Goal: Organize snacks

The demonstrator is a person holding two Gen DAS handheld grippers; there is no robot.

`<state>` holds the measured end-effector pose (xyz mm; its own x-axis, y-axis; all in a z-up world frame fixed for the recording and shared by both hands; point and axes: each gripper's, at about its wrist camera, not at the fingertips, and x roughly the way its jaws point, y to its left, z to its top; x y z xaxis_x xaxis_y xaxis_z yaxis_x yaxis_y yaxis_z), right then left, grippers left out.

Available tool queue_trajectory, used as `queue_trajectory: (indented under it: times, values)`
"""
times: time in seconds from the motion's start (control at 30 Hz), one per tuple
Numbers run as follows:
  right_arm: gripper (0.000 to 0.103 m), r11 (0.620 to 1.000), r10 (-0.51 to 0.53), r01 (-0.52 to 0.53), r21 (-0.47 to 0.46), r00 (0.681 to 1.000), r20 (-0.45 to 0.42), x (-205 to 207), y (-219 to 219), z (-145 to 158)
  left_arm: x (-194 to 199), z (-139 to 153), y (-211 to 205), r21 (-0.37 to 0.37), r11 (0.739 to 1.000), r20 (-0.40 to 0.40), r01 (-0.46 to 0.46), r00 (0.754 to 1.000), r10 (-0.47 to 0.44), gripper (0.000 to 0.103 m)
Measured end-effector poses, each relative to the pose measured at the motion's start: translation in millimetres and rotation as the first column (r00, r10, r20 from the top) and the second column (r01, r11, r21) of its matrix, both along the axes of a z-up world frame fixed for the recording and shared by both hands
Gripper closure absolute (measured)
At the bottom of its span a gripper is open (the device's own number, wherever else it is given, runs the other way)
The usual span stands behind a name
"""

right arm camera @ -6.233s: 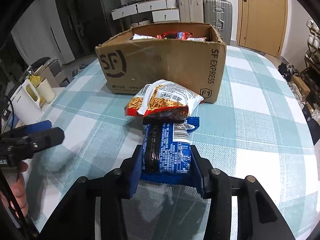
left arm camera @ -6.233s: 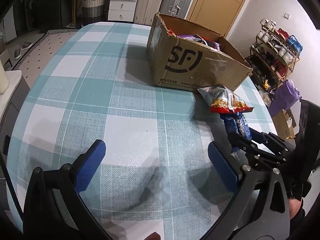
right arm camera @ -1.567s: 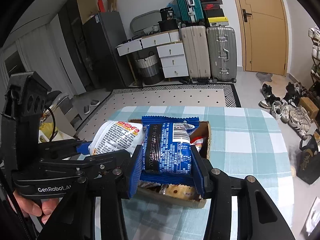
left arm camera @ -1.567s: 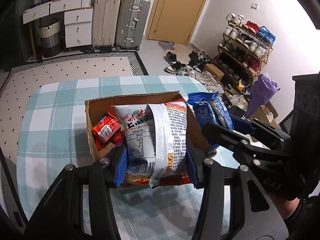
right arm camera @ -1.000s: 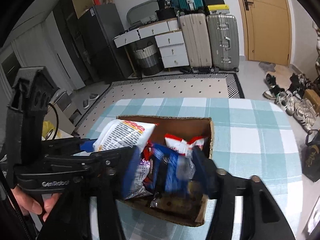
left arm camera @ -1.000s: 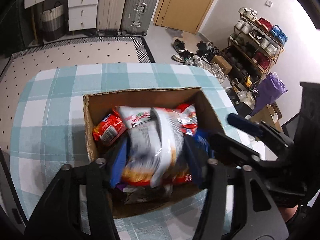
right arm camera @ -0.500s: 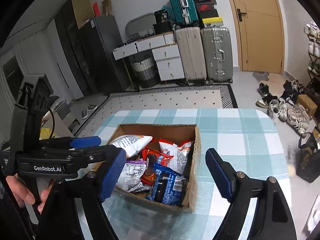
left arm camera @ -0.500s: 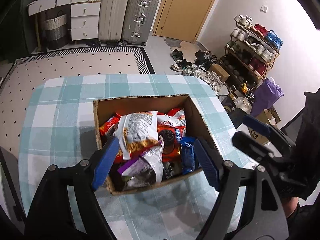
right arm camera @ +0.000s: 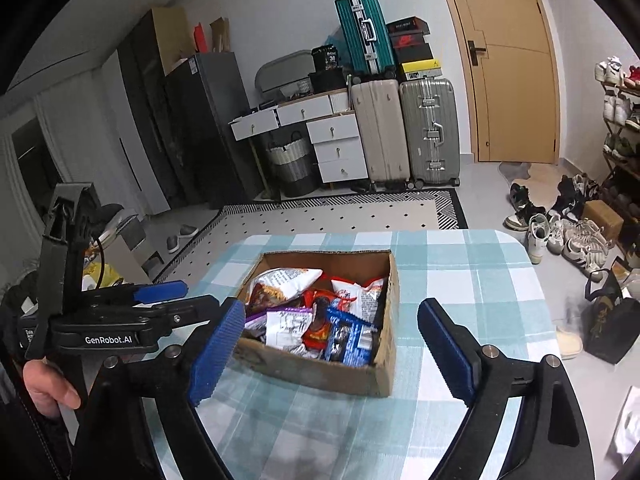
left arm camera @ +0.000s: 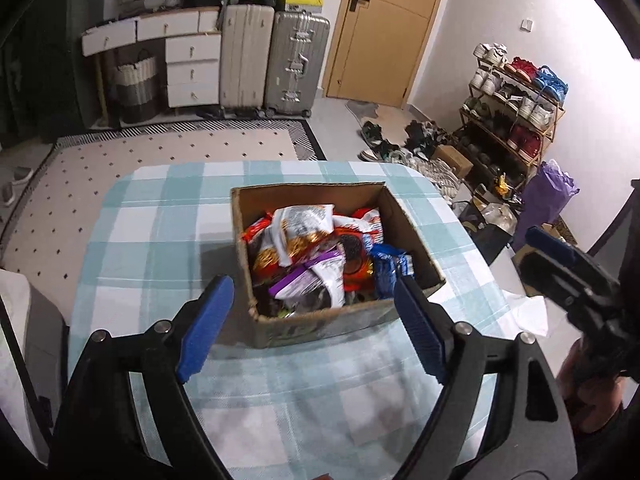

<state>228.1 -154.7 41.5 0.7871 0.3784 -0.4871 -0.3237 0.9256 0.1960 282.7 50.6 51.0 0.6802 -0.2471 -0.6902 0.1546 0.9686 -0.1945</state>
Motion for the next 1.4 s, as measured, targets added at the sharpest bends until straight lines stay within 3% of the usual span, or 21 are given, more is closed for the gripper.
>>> queue_trajectory:
  times: [0.2, 0.3, 0.43, 0.63, 0.93, 1.27, 1.4]
  values:
    - [0.013, 1.0, -0.024, 0.023, 0.017, 0.999, 0.03, -30.5, -4.5, -2.9, -30.1, -5.8, 12.3, 0.003, 0.999, 0.026, -0.04, 0.999, 0.04, 0.02]
    - [0.013, 0.998, -0.043, 0.041, 0.04, 0.998, 0.055, -43.4, -7.8, -6.8, -49.0, -6.2, 15.3, 0.022, 0.998, 0.095, -0.062, 0.994, 0.059, 0.017]
    - [0.013, 0.996, -0.081, 0.077, 0.038, 0.992, 0.099, -62.4, -9.3, -17.1, -74.9, -10.8, 20.8, 0.056, 0.992, 0.218, -0.111, 0.971, 0.096, 0.003]
    - [0.013, 0.994, -0.107, 0.102, 0.035, 0.981, 0.161, -84.2, -8.4, -36.1, -103.3, -29.4, 25.8, 0.073, 0.985, 0.285, -0.159, 0.949, 0.133, 0.001]
    - [0.01, 0.992, -0.12, 0.122, 0.011, 0.948, 0.296, -114.7, -11.4, -62.1, -144.8, -51.7, 16.6, 0.132, 0.966, 0.432, -0.222, 0.89, 0.146, 0.001]
    - [0.009, 0.987, -0.128, 0.155, -0.054, 0.935, 0.331, -127.1, -6.6, -98.6, -155.1, -85.1, 3.4, 0.18, 0.953, 0.467, -0.242, 0.874, 0.134, 0.001]
    - [0.009, 0.986, -0.128, 0.159, -0.058, 0.925, 0.358, -128.4, -5.8, -109.9, -151.4, -94.1, 4.9, 0.161, 0.953, 0.479, -0.256, 0.865, 0.152, 0.001]
